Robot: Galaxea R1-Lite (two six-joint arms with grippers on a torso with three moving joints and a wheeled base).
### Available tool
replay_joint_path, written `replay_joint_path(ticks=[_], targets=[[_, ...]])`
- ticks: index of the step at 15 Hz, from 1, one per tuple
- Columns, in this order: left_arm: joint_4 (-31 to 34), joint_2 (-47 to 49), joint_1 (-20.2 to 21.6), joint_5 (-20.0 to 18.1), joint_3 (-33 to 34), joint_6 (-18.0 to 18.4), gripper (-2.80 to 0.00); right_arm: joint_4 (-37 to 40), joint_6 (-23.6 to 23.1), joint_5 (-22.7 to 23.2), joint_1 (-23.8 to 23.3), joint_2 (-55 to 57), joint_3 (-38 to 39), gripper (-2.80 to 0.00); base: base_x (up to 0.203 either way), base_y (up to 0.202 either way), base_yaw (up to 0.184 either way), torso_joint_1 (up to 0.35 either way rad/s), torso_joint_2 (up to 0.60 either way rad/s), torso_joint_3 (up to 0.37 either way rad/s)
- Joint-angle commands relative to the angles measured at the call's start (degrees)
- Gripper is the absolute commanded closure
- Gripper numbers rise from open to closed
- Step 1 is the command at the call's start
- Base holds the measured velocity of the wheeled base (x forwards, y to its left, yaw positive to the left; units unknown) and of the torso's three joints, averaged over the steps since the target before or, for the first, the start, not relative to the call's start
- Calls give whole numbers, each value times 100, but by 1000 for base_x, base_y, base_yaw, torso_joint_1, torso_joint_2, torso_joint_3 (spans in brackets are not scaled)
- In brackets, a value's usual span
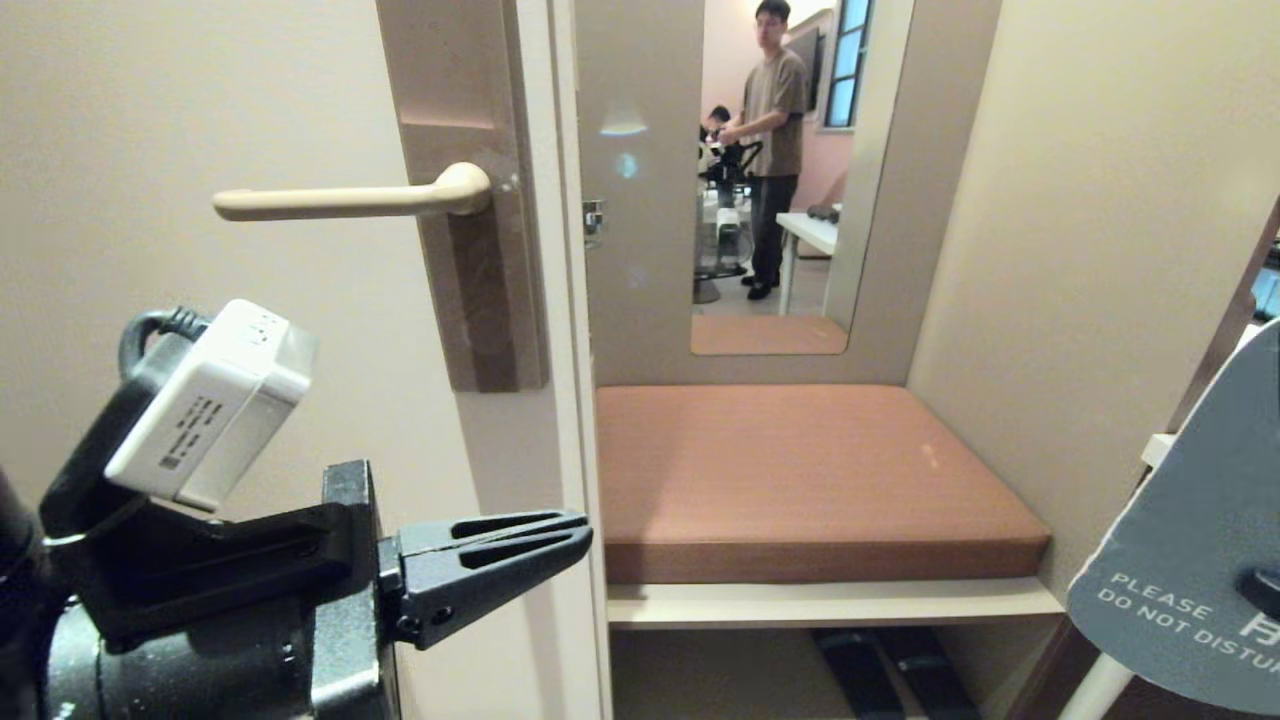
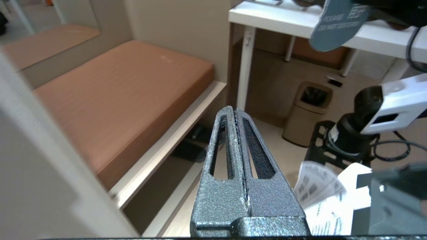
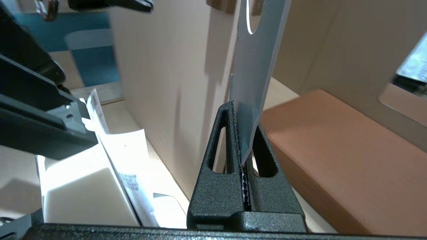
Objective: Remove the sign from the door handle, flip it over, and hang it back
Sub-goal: Hand it to the other hand
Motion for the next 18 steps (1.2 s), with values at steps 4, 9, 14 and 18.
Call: replay_joint_path(ticks=[4, 9, 14, 18], targets=[[-313, 831, -206, -31, -395, 4, 0, -682, 1, 258, 182, 1032, -216, 0, 0, 0, 0, 0, 0, 0], [-478, 1208, -239, -32, -593, 22, 0, -853, -11, 258, 879, 1563, -762, 0, 0, 0, 0, 0, 0, 0], [-633, 1351, -248, -40, -638, 22, -280, -853, -11, 257, 1210, 1731, -815, 0, 0, 0, 0, 0, 0, 0], [-660, 1423, -248, -38, -638, 20, -280, -853, -11, 261, 1618, 1822, -862, 0, 0, 0, 0, 0, 0, 0]])
